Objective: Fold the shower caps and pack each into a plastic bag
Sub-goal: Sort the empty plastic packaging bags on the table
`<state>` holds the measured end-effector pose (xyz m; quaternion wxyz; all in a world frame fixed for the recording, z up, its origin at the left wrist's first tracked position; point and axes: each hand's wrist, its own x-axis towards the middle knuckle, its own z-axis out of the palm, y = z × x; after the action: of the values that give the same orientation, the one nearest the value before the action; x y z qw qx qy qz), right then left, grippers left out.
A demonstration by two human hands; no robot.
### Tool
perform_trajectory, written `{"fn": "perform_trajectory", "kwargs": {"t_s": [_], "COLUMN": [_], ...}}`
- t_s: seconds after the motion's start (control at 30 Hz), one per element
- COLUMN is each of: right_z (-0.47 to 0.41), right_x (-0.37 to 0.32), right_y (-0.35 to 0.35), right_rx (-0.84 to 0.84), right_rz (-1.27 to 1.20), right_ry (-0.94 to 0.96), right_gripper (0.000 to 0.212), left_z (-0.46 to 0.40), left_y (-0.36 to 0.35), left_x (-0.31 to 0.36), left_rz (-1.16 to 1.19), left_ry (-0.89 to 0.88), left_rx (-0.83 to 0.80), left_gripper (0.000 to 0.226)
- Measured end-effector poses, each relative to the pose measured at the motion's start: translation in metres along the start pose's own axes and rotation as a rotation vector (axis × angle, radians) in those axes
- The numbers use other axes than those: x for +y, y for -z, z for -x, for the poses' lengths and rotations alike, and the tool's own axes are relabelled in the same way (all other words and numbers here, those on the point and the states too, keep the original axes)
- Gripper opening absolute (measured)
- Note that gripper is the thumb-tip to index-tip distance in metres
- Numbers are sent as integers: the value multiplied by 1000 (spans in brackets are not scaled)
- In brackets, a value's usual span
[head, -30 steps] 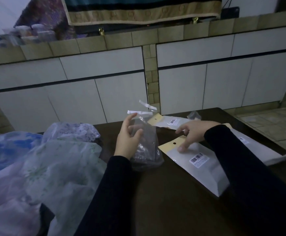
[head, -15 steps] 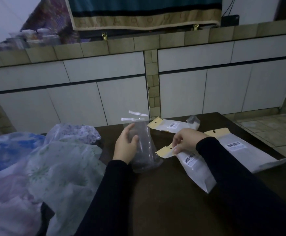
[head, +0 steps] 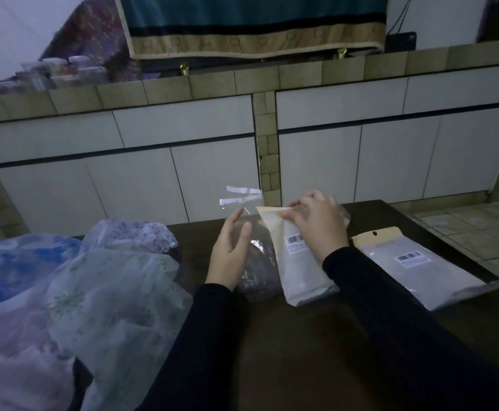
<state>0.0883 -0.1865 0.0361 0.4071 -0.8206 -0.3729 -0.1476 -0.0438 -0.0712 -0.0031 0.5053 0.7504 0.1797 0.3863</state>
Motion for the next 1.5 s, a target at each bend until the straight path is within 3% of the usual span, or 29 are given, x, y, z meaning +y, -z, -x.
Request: {"fn": "perform_trajectory", "kwargs": {"t_s": [0.2, 0.3, 0.47, 0.63, 0.87, 1.07, 1.17, 1.33, 1.5], "right_z": [-2, -3, -25, -28, -32, -24, -14, 12, 21], "right_x": [-8, -6, 25, 45, 46, 17, -3, -42, -58], "right_y": [-29, -33, -33, -51, -48, -25, -13, -19, -12], "right_rx": [32, -83, -163, -402, -449, -119, -31, -244, -482], "right_rz": [-152, -243, 62, 439, 532, 388, 151, 54, -153], "right_ry": [36, 66, -5, -93, -129, -78, -61, -14, -28], "right_gripper": [28, 41, 30, 39, 23, 28, 28, 30, 36], "left_z": [0, -4, -10, -17, -23, -22, -18, -9, -10], "left_y": [-1, 1, 0, 5, 11, 13, 10, 2, 2], "left_x": [-5, -9, -17, -26, -34, -31, -25, -9, -10], "left_rz": [99, 159, 54, 26, 28, 2, -13, 45, -3], "left_ry": [-14, 30, 119, 169, 164, 153, 121, 2, 27], "left_rx": [-56, -28, -5, 17, 37, 66, 66, 10, 11], "left_gripper": [79, 77, 63, 62, 61, 60, 60, 53, 46]}}
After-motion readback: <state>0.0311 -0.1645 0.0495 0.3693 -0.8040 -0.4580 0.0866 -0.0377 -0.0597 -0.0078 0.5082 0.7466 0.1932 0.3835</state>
